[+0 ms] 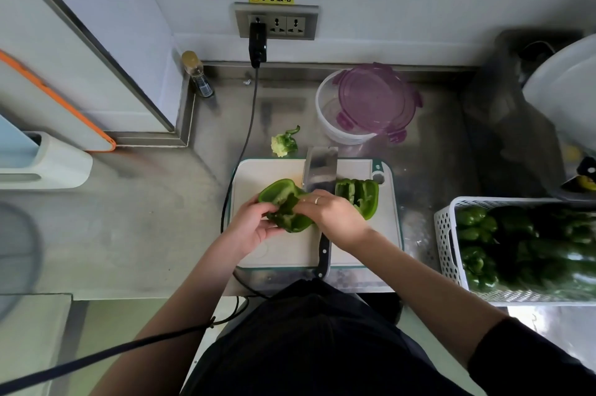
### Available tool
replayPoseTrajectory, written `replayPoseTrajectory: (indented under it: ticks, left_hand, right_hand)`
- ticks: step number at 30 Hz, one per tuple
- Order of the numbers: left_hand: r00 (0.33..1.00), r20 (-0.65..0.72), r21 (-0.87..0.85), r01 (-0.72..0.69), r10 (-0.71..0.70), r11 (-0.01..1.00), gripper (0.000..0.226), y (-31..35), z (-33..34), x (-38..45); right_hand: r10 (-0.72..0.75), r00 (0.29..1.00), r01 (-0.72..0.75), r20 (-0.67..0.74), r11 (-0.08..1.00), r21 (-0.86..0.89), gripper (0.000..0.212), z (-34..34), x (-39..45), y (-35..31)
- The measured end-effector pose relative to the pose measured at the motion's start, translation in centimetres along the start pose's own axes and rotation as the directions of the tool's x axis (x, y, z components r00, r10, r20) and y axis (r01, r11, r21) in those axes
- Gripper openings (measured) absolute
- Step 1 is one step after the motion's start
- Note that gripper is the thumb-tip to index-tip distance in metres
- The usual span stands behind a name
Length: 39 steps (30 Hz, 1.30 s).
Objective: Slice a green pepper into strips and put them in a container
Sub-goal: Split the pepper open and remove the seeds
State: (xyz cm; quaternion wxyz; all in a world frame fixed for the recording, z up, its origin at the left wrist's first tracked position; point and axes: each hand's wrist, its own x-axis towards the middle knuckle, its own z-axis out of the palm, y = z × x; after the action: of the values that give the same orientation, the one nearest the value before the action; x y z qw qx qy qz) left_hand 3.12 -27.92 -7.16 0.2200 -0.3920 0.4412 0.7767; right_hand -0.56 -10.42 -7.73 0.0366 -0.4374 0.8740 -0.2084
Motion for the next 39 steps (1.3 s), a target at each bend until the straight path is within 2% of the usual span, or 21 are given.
replayPoseTrajectory:
  ticks: [1, 2, 3, 4, 6, 7, 8, 9, 13, 15, 19, 21, 23, 24, 25, 26, 28, 30, 33, 35, 39]
  left_hand:
    - [1.0, -0.008, -0.001, 0.002, -0.002, 1.0, 0.027, 0.1, -0.1, 0.1]
    - [1.0, -0.008, 0.005, -0.002, 0.002, 1.0, 0.027, 0.1, -0.2, 0.1]
    - [1.0, -0.01, 0.01, -0.01, 0.01, 1.0, 0.028, 0.1, -0.3, 0.2]
    - [1.0, -0.013, 0.018, -0.022, 0.022, 1.0, 0.03, 0.2, -0.4, 0.3]
    - [0.998, -0.035, 0.054, -0.05, 0.052, 0.997, 0.033, 0.4, -0.6, 0.4]
    - [0.997, -0.045, 0.086, -0.06, 0.065, 0.994, 0.035, 0.5, -0.7, 0.4]
    - [0.996, -0.052, 0.123, -0.067, 0.073, 0.99, 0.035, 0.5, -0.9, 0.3]
    - [0.995, -0.057, 0.158, -0.069, 0.079, 0.985, 0.034, 0.6, -1.1, 0.3]
    - [0.991, -0.105, 0.231, -0.06, 0.086, 0.971, 0.025, 0.8, -1.6, 0.0]
    - [0.986, -0.141, 0.252, -0.047, 0.085, 0.966, 0.018, 1.0, -1.6, 0.1]
    - [0.97, -0.236, 0.212, -0.012, 0.063, 0.977, 0.014, 1.8, -1.2, 0.4]
    - [0.965, -0.257, 0.156, 0.0, 0.041, 0.988, 0.02, 2.4, -1.2, 0.5]
    - [0.962, -0.271, 0.124, -0.006, 0.039, 0.992, 0.016, 2.9, -1.1, 0.5]
    - [0.961, -0.272, 0.127, -0.011, 0.045, 0.992, 0.014, 3.1, -1.0, 0.6]
    - [0.96, -0.276, 0.137, -0.015, 0.053, 0.99, 0.014, 3.2, -1.0, 0.8]
    - [0.958, -0.279, 0.149, -0.02, 0.061, 0.989, 0.015, 3.4, -0.9, 0.8]
    - [0.954, -0.291, 0.183, -0.025, 0.078, 0.983, 0.016, 3.5, -0.6, 0.8]
    - [0.947, -0.305, 0.224, -0.037, 0.106, 0.974, 0.017, 3.4, -0.4, 0.8]
    - [0.931, -0.344, 0.209, -0.05, 0.121, 0.977, 0.02, 3.1, -0.2, 0.5]
    - [0.93, -0.342, 0.232, -0.055, 0.135, 0.971, 0.025, 2.8, 0.2, 0.6]
    - [0.921, -0.348, 0.253, -0.09, 0.177, 0.963, 0.027, 2.4, 1.5, 0.2]
  right_hand:
    - [0.074, 0.996, -0.068, -0.059, 0.993, 0.099, 0.028, 0.2, 0.0, -0.3]
    - [0.224, 0.968, -0.189, -0.11, 0.946, 0.264, 0.023, -0.1, 0.2, -0.9]
    - [0.417, 0.901, -0.326, -0.121, 0.833, 0.447, 0.019, -0.4, 0.4, -1.6]
    - [0.586, 0.807, -0.424, -0.078, 0.665, 0.614, 0.017, -0.7, 0.8, -2.0]
    - [0.772, 0.629, -0.457, 0.087, 0.277, 0.845, 0.015, -1.7, 1.4, -2.3]
    - [0.791, 0.588, -0.442, 0.171, 0.136, 0.887, 0.014, -2.2, 1.6, -1.9]
    - [0.779, 0.586, -0.443, 0.221, 0.08, 0.893, 0.014, -2.5, 1.9, -1.4]
    - [0.757, 0.609, -0.467, 0.236, 0.102, 0.878, 0.015, -2.9, 2.3, -0.8]
    - [0.69, 0.696, -0.62, 0.2, 0.437, 0.651, 0.016, -3.0, 5.7, 1.8]
    - [0.673, 0.716, -0.64, 0.187, 0.526, 0.56, 0.014, -2.9, 8.0, 2.6]
    - [0.598, 0.754, -0.65, 0.273, 0.619, 0.44, 0.035, -1.8, 10.5, 4.2]
    - [0.592, 0.75, -0.657, 0.295, 0.609, 0.445, 0.042, -1.7, 10.5, 4.4]
    - [0.661, 0.72, -0.656, 0.21, 0.551, 0.516, 0.038, -2.2, 9.7, 3.7]
    - [0.678, 0.724, -0.627, 0.127, 0.569, 0.532, 0.035, -2.6, 9.1, 2.9]
    - [0.648, 0.759, -0.582, 0.07, 0.625, 0.521, 0.031, -2.9, 8.5, 1.8]
    - [0.566, 0.823, -0.516, 0.059, 0.699, 0.495, 0.028, -2.9, 7.8, 0.6]
    - [0.348, 0.931, -0.362, 0.112, 0.836, 0.411, 0.024, -2.4, 6.8, -1.4]
    - [0.235, 0.954, -0.281, 0.184, 0.915, 0.288, 0.025, -1.4, 6.6, -2.3]
    - [0.269, 0.935, -0.297, 0.232, 0.951, 0.093, 0.024, -0.9, 7.1, -3.5]
    - [0.351, 0.919, -0.361, 0.181, 0.932, 0.025, 0.027, -0.9, 7.3, -4.5]
    - [0.429, 0.885, -0.419, 0.178, 0.903, -0.093, 0.05, -0.7, 7.5, -5.2]
